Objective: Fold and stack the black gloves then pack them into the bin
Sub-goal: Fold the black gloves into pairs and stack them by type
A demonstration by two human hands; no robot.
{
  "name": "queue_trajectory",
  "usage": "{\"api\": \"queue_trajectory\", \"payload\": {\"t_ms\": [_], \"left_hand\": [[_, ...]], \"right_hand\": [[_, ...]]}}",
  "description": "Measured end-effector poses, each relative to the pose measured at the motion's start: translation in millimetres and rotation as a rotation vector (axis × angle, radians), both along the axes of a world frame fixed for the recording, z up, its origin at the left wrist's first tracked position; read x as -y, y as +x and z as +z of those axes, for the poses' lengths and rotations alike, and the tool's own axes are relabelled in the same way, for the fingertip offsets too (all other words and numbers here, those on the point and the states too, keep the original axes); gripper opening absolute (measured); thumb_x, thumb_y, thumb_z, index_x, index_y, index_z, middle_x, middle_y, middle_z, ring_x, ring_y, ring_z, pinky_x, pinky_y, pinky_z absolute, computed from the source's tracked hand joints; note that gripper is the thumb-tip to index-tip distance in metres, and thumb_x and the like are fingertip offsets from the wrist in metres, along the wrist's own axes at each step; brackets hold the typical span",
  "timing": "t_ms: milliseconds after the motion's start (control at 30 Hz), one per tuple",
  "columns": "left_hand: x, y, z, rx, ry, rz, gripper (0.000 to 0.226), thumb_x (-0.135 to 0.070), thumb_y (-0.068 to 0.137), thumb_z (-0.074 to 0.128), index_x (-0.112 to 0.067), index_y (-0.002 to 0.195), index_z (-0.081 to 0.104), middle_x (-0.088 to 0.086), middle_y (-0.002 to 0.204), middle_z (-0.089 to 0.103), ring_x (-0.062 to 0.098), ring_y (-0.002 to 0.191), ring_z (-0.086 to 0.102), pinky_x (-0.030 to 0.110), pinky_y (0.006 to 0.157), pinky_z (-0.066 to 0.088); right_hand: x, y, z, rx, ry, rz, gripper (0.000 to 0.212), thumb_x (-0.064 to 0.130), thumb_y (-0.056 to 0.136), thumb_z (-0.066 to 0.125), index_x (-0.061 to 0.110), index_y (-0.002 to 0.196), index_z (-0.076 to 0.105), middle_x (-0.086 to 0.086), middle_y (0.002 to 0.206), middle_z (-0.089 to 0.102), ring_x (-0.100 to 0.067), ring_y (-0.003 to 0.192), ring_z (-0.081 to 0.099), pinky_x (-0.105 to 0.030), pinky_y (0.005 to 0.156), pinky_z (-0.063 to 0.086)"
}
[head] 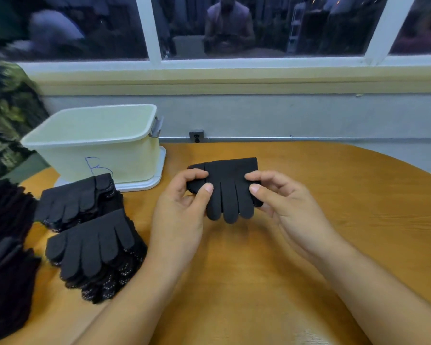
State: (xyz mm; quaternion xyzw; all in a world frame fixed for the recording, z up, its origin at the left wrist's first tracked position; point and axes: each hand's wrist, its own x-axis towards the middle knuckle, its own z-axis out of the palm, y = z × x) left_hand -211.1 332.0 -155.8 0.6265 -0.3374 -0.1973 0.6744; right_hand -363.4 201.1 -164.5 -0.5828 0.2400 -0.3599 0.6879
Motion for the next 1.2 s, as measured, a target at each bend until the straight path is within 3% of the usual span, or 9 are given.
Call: {"api": "queue_trajectory", "payload": {"t_ms": [67, 200, 433, 600, 733, 900, 1033, 1133, 1200], "left_hand": [[-18, 3, 8, 0.040, 0.028, 0.042, 0.017, -0.019, 0.104, 0.068, -0.030, 0.117, 0.070, -0.008, 0.093, 0.079, 0.026, 0.082, 0.075, 0.058, 0.089, 0.061], [-59, 16, 26, 0.069, 0.025, 0.130, 0.016, -0.023, 0.104, 0.067, -0.031, 0.118, 0.070, 0.001, 0.084, 0.079, 0.021, 0.084, 0.076, 0.052, 0.090, 0.062], [-126, 64, 52, -0.002, -0.003, 0.228, 0.023, -0.015, 0.105, 0.066, -0.026, 0.125, 0.073, -0.009, 0.097, 0.082, 0.011, 0.092, 0.079, 0.028, 0.082, 0.065], [-169, 97, 45, -0.077, 0.085, 0.268, 0.028, -0.011, 0.106, 0.063, -0.026, 0.128, 0.073, 0.000, 0.113, 0.080, 0.016, 0.096, 0.080, 0.031, 0.077, 0.066], [-190, 100, 20, -0.091, 0.161, 0.294, 0.030, -0.011, 0.106, 0.063, -0.026, 0.130, 0.071, 0.003, 0.117, 0.077, 0.017, 0.091, 0.080, 0.029, 0.073, 0.066], [-194, 97, 4, -0.027, 0.294, 0.307, 0.033, -0.022, 0.105, 0.066, -0.034, 0.135, 0.067, -0.012, 0.091, 0.080, 0.015, 0.075, 0.079, 0.042, 0.084, 0.064], [-193, 92, 4, 0.079, 0.399, 0.337, 0.035, -0.034, 0.103, 0.066, -0.040, 0.138, 0.064, -0.009, 0.080, 0.078, 0.006, 0.066, 0.075, 0.025, 0.068, 0.051], [-193, 93, 1, 0.180, 0.458, 0.380, 0.036, -0.041, 0.101, 0.067, -0.042, 0.137, 0.065, -0.007, 0.065, 0.066, 0.001, 0.062, 0.064, 0.020, 0.060, 0.044], [-191, 94, -2, 0.241, 0.501, 0.398, 0.038, -0.042, 0.101, 0.067, -0.042, 0.139, 0.065, -0.008, 0.076, 0.061, 0.000, 0.069, 0.061, 0.017, 0.061, 0.041]], "right_hand": [[-13, 9, 8, 0.004, 0.006, 0.015, 0.022, 0.001, 0.102, 0.064, 0.011, 0.116, 0.079, -0.004, 0.112, 0.079, -0.017, 0.103, 0.073, -0.031, 0.093, 0.059], [-38, 35, 26, 0.007, 0.003, 0.081, 0.025, 0.002, 0.104, 0.062, 0.013, 0.118, 0.080, -0.009, 0.118, 0.080, -0.025, 0.112, 0.075, -0.038, 0.098, 0.058], [-86, 105, 58, 0.011, -0.018, 0.247, 0.027, 0.003, 0.107, 0.057, 0.011, 0.121, 0.079, -0.009, 0.117, 0.080, -0.022, 0.110, 0.075, -0.035, 0.093, 0.063], [-118, 146, 55, -0.084, 0.061, 0.340, 0.025, 0.006, 0.107, 0.059, 0.011, 0.119, 0.080, -0.009, 0.118, 0.080, -0.033, 0.118, 0.071, -0.033, 0.086, 0.064], [-135, 156, 31, -0.190, 0.086, 0.373, 0.023, 0.009, 0.106, 0.061, 0.013, 0.117, 0.082, -0.004, 0.120, 0.080, -0.023, 0.118, 0.073, -0.039, 0.092, 0.065], [-141, 156, 12, -0.272, 0.076, 0.359, 0.021, 0.013, 0.106, 0.063, 0.016, 0.115, 0.082, -0.002, 0.117, 0.081, -0.020, 0.115, 0.074, -0.042, 0.092, 0.065], [-139, 153, 12, -0.298, 0.055, 0.337, 0.021, 0.014, 0.105, 0.064, 0.017, 0.112, 0.083, -0.001, 0.112, 0.082, -0.017, 0.106, 0.075, -0.028, 0.076, 0.060], [-138, 154, 11, -0.334, 0.027, 0.338, 0.019, 0.017, 0.104, 0.066, 0.019, 0.112, 0.083, 0.002, 0.109, 0.082, -0.014, 0.099, 0.076, -0.024, 0.073, 0.058], [-139, 153, 12, -0.359, -0.014, 0.340, 0.019, 0.018, 0.104, 0.067, 0.022, 0.114, 0.082, -0.001, 0.105, 0.082, -0.012, 0.085, 0.075, -0.023, 0.071, 0.057]]}}
